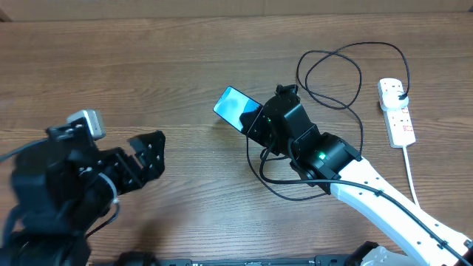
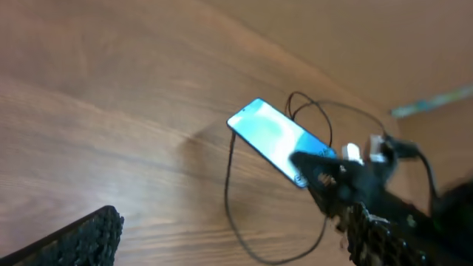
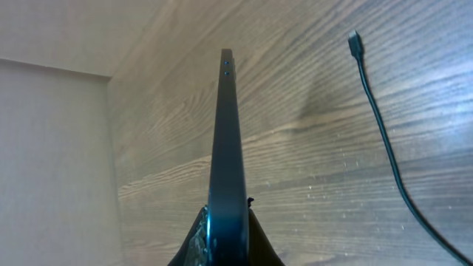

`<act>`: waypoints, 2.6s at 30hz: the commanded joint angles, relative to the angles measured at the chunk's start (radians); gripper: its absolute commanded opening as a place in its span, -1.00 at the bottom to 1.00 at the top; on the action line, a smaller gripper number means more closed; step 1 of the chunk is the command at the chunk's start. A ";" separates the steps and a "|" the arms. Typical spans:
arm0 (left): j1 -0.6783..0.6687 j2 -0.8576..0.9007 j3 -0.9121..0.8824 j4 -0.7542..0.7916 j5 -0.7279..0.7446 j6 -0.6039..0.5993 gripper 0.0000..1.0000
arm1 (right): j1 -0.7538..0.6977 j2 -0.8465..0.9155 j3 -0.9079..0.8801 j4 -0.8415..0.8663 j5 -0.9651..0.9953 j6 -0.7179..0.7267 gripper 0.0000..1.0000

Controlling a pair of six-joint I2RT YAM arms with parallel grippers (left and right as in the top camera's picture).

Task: Plug charger to phone and switch on socket
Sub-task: 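Bring the phone in the right gripper toward the left gripper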

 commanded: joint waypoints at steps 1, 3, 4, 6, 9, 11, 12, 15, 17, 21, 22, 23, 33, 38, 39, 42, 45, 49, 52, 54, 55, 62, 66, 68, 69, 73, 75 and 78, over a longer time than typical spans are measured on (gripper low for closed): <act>0.000 0.003 -0.139 0.082 0.050 -0.196 0.99 | 0.000 -0.039 0.027 0.000 -0.014 0.042 -0.92; 0.000 0.018 -0.220 0.169 0.114 -0.251 0.99 | 0.000 -0.039 0.027 -0.014 -0.014 0.068 -0.93; 0.000 0.026 -0.249 0.200 0.134 -0.278 0.99 | 0.000 -0.039 0.027 -0.017 -0.014 0.078 -0.93; 0.000 0.050 -0.307 0.260 0.170 -0.346 0.99 | 0.000 -0.039 0.027 -0.021 -0.014 0.085 -0.93; 0.000 0.104 -0.364 0.314 0.208 -0.428 0.99 | 0.000 -0.038 0.027 -0.020 -0.014 0.090 -0.93; 0.000 0.144 -0.378 0.340 0.239 -0.455 0.99 | 0.000 -0.038 0.026 -0.027 -0.014 0.117 -0.93; 0.000 0.167 -0.378 0.354 0.258 -0.459 0.99 | 0.000 -0.038 0.026 -0.028 -0.014 0.130 -0.93; 0.000 0.240 -0.378 0.435 0.354 -0.459 0.99 | -0.002 -0.038 0.026 -0.030 -0.014 0.158 -0.93; 0.000 0.275 -0.378 0.476 0.405 -0.467 0.99 | -0.005 -0.038 0.026 -0.031 -0.016 0.161 -0.93; 0.000 0.346 -0.378 0.507 0.461 -0.547 0.99 | -0.018 -0.038 0.026 -0.034 -0.018 0.190 -0.93; 0.000 0.361 -0.378 0.513 0.468 -0.551 0.99 | -0.024 -0.038 0.026 -0.034 -0.018 0.200 -0.93; 0.000 0.382 -0.378 0.522 0.478 -0.553 0.99 | -0.039 -0.036 0.026 -0.034 -0.018 0.213 -0.92; 0.000 0.410 -0.378 0.549 0.482 -0.576 0.99 | -0.095 0.043 0.026 -0.033 -0.161 0.229 -0.93; 0.000 0.410 -0.378 0.549 0.474 -0.590 0.99 | -0.095 0.089 0.026 -0.029 -0.259 0.277 -0.93; 0.000 0.410 -0.378 0.548 0.475 -0.602 0.99 | -0.095 0.094 0.026 -0.030 -0.269 0.276 -0.93; 0.000 0.410 -0.378 0.549 0.474 -0.651 0.99 | -0.095 0.104 0.026 -0.033 -0.276 0.276 -0.93; 0.000 0.410 -0.378 0.548 0.474 -0.688 0.99 | -0.096 0.104 0.026 -0.032 -0.301 0.276 -0.93; 0.000 0.410 -0.378 0.548 0.474 -0.736 0.99 | -0.095 0.104 0.026 -0.034 -0.344 0.276 -0.93; 0.000 0.410 -0.378 0.548 0.465 -0.766 0.99 | -0.095 0.104 0.026 -0.027 -0.360 0.277 -0.93; 0.000 0.410 -0.378 0.548 0.450 -0.771 0.99 | -0.095 0.104 0.026 -0.023 -0.375 0.289 -0.93; 0.000 0.411 -0.378 0.548 0.443 -0.773 1.00 | -0.095 0.104 0.026 -0.021 -0.381 0.295 -0.93; 0.000 0.411 -0.378 0.544 0.433 -0.807 0.93 | -0.095 0.105 0.026 0.101 -0.350 0.304 -0.93; 0.000 0.412 -0.378 0.541 0.433 -0.848 0.73 | -0.095 0.105 0.026 0.153 -0.350 0.381 -0.93; 0.000 0.412 -0.378 0.541 0.432 -0.869 0.69 | -0.095 0.105 0.026 0.159 -0.350 0.406 -0.93; 0.000 0.412 -0.378 0.541 0.431 -0.880 0.65 | -0.095 0.105 0.026 0.159 -0.352 0.422 -0.93; 0.000 0.412 -0.378 0.541 0.428 -0.897 0.47 | -0.095 0.105 0.026 0.164 -0.418 0.492 -0.93; 0.000 0.412 -0.378 0.541 0.428 -0.897 0.43 | -0.095 0.105 0.026 0.179 -0.455 0.530 -0.93; 0.000 0.412 -0.378 0.541 0.427 -0.897 0.23 | -0.094 0.105 0.026 0.206 -0.501 0.554 -0.92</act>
